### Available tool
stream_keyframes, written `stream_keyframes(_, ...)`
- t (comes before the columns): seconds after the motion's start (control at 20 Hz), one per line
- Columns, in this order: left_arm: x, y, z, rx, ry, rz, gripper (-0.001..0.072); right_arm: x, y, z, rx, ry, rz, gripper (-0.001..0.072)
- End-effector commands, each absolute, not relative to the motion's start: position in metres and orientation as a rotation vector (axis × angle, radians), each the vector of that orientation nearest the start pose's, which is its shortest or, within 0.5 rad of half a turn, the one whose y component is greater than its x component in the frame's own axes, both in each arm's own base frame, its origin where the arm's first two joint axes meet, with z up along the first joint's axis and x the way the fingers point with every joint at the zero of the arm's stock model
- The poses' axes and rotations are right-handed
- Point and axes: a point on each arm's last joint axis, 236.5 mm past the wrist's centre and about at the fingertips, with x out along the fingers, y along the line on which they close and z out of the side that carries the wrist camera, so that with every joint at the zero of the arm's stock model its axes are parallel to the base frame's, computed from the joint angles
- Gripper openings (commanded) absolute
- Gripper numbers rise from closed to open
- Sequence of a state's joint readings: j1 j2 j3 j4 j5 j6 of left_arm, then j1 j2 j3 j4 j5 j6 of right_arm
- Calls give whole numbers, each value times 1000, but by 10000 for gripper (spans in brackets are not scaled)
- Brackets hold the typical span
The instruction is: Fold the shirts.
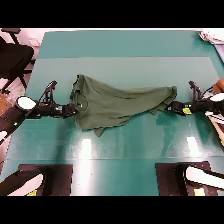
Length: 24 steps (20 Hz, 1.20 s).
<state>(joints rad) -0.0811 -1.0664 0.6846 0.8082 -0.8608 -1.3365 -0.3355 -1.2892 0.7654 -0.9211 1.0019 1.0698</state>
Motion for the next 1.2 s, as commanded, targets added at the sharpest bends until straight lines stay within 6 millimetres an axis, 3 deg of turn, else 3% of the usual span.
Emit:
stream_keyframes(0.0, 318, -152, -18, -534, 1170, -404, 31, 339, 11, -91, 471, 1272, 218, 545)
stream_keyframes(0.1, 318, -152, -18, -534, 1171, -404, 31, 338, 12, -98, 479, 1288, 217, 540)
stream_keyframes(0.2, 317, -152, -18, -534, 1173, -406, 31, 336, 12, -100, 483, 1296, 217, 355)
stream_keyframes(0.3, 316, -152, -18, -534, 1177, -408, 31, 336, 12, -100, 483, 1296, 218, 81)
stream_keyframes(0.35, 316, -153, -18, -535, 1177, -408, 32, 336, 12, -100, 486, 1297, 217, 26)
stream_keyframes(0.5, 315, -153, -18, -536, 1182, -411, 31, 340, 16, -92, 508, 1273, 222, 25)
stream_keyframes(0.6, 313, -155, -17, -536, 1188, -420, 30, 349, 18, -70, 514, 1204, 227, 25)
stream_keyframes(0.7, 316, -157, -3, -528, 1170, -444, 30, 361, 17, -33, 489, 1102, 235, 24)
stream_keyframes(0.8, 328, -161, 33, -483, 1089, -500, 30, 375, 13, 23, 422, 960, 244, 23)
stream_keyframes(1.0, 356, -157, 153, -352, 798, -557, 30, 387, 6, 168, 295, 609, 225, 23)
stream_keyframes(1.15, 355, -140, 252, -203, 554, -531, 30, 370, 3, 265, 226, 374, 194, 20)
